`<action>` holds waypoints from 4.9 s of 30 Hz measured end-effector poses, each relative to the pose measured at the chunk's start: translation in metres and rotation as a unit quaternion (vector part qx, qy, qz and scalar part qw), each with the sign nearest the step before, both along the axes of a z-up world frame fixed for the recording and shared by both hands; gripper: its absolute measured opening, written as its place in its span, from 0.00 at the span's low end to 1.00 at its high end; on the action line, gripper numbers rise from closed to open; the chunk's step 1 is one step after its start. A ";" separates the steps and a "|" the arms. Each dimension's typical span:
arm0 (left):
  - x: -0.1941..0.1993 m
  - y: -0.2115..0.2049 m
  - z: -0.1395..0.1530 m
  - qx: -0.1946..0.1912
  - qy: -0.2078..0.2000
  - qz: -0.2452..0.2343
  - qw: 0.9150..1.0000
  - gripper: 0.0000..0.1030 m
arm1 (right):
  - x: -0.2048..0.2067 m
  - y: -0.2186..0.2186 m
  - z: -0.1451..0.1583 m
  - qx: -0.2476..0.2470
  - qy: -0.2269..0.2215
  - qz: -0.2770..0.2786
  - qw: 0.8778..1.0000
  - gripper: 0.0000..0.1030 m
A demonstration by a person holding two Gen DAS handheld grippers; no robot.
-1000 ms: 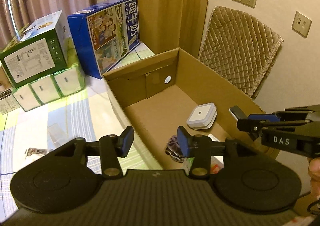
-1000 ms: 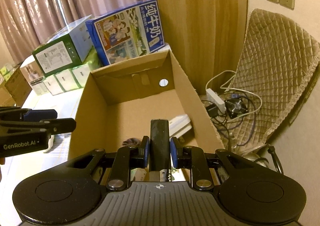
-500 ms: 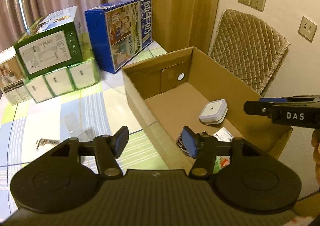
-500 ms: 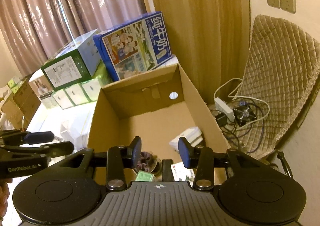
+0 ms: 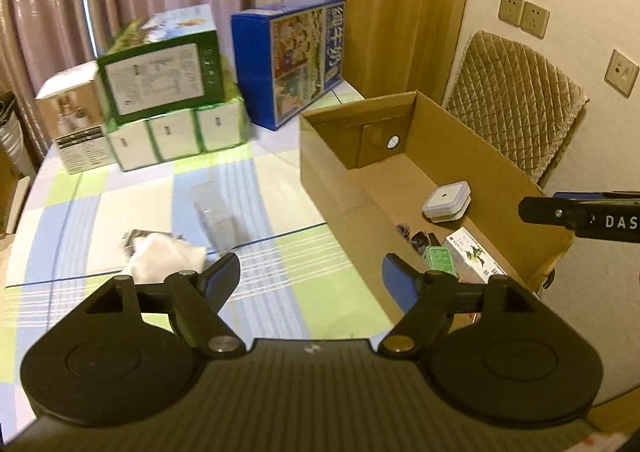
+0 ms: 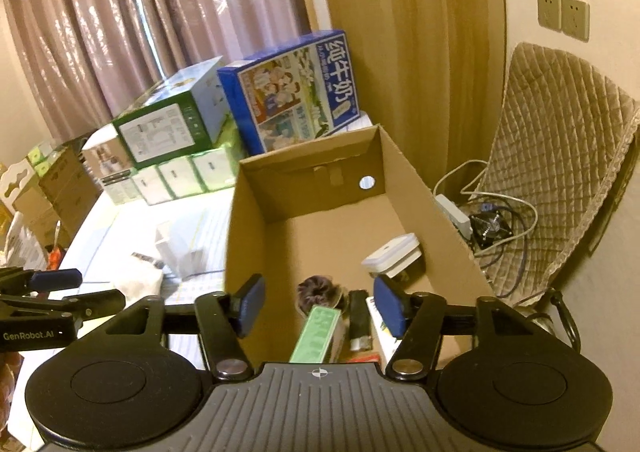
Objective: Organize objects
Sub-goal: 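Withdraw both tools from the cardboard box back over the table, then grasp the white towel with the left tool while the right tool grasps the clear container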
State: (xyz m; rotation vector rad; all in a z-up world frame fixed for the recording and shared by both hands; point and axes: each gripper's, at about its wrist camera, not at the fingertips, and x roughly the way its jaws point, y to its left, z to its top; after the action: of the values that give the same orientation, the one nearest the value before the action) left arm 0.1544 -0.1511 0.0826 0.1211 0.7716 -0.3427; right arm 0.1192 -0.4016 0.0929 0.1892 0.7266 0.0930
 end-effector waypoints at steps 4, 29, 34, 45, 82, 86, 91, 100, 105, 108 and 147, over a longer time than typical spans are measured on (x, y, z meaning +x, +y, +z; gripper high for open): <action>-0.020 0.022 0.006 0.002 -0.013 0.013 1.000 0.85 | -0.015 0.015 0.007 0.018 -0.003 0.005 1.000 0.76; -0.087 0.157 0.016 0.010 -0.031 0.128 0.991 0.99 | -0.044 0.122 0.012 0.016 -0.020 0.090 0.996 0.98; -0.090 0.162 0.013 0.005 -0.027 0.130 0.991 0.99 | -0.044 0.134 0.007 0.012 -0.016 0.103 0.995 0.98; -0.087 0.167 0.003 -0.004 -0.015 0.132 0.991 0.99 | -0.043 0.145 0.000 0.006 -0.008 0.110 0.994 0.98; 0.003 0.196 -0.074 0.006 0.018 0.109 0.994 0.98 | 0.034 0.204 -0.079 -0.049 -0.027 0.154 0.987 0.98; 0.024 0.197 -0.089 0.012 0.020 0.091 0.996 0.97 | 0.048 0.209 -0.094 -0.060 -0.030 0.162 0.985 0.93; 0.051 0.193 -0.106 0.021 0.016 0.059 0.998 0.90 | 0.069 0.213 -0.112 -0.062 -0.027 0.164 0.984 0.76; 0.093 0.181 -0.127 0.029 -0.005 -0.016 0.999 0.79 | 0.107 0.211 -0.138 -0.055 -0.020 0.150 0.987 0.65; 0.114 0.172 -0.132 0.022 -0.014 -0.054 0.998 0.79 | 0.117 0.212 -0.148 -0.064 -0.014 0.151 0.986 0.64; 0.126 0.165 -0.138 0.033 -0.014 -0.076 0.996 0.79 | 0.120 0.211 -0.153 -0.076 -0.012 0.149 0.986 0.64; 0.084 0.199 -0.154 0.023 -0.003 0.028 0.999 0.45 | 0.157 0.230 -0.163 -0.076 -0.032 0.152 0.985 0.64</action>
State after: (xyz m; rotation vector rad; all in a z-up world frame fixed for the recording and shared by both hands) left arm 0.2382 0.0482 -0.0716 0.1429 0.7760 -0.2723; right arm 0.2763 -0.1716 -0.0696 -0.0724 0.6913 0.3317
